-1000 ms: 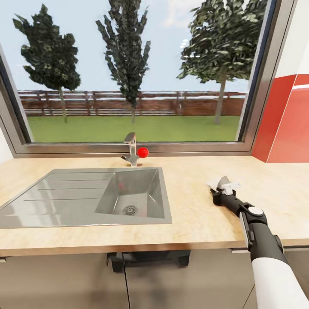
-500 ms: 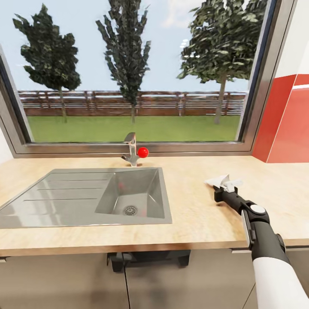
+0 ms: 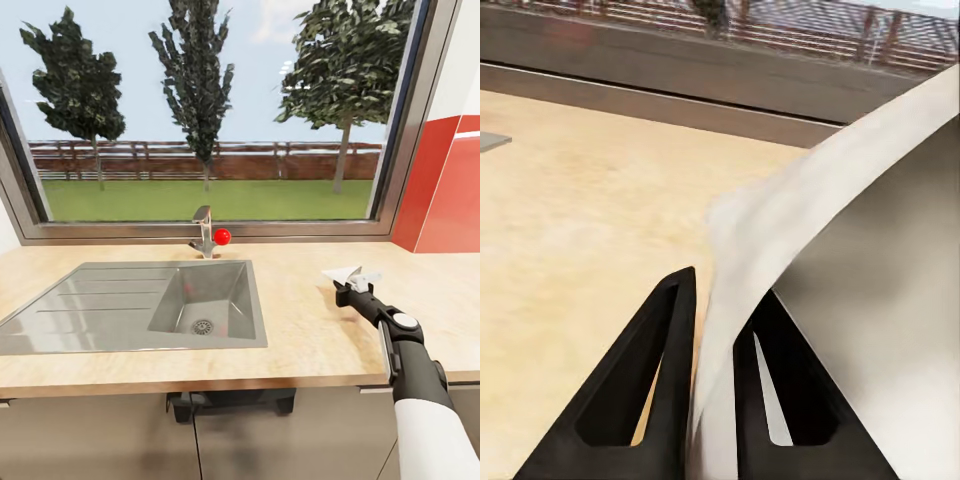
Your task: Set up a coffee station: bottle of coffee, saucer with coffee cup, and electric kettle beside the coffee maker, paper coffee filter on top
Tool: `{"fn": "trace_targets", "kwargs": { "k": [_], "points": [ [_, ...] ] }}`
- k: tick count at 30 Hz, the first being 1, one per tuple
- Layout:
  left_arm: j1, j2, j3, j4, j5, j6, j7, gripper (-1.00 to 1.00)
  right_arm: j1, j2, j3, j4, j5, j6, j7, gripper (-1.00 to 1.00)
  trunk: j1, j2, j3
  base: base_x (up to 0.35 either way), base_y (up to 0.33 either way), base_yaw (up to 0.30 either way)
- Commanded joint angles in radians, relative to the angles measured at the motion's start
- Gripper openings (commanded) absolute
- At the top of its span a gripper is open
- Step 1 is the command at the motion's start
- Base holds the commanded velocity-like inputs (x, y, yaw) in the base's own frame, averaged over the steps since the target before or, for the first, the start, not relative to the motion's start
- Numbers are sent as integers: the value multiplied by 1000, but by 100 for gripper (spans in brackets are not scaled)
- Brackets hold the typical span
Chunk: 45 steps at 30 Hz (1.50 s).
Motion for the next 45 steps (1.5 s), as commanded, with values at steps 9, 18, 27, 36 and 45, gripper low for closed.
{"fn": "trace_targets", "kwargs": {
  "k": [9,18,27,36,45],
  "points": [
    [-1,-3,-8,3,9,-5,-1,100,-1,1,5,-46,3,14,6,-100,0,-1,-1,0,0,0],
    [-1,-3,-8,3,8,-4,-1,100,-1,1,9,-123,3,62,9,-100,0,-1,-1,0,0,0],
    [-1,-3,-8,4,7,-4,-1,100,-1,-2,12,-193,3,141,40,-100,0,-1,-1,0,0,0],
    [-1,-3,-8,4,7,-5,-2,100,-1,-5,13,-254,3,260,220,-100,0,-1,-1,-126,0,0],
    [-1,-3,-9,3,7,-5,-2,100,-1,-8,46,-327,5,378,365,-100,0,-1,-1,-207,0,0]
  ]
}}
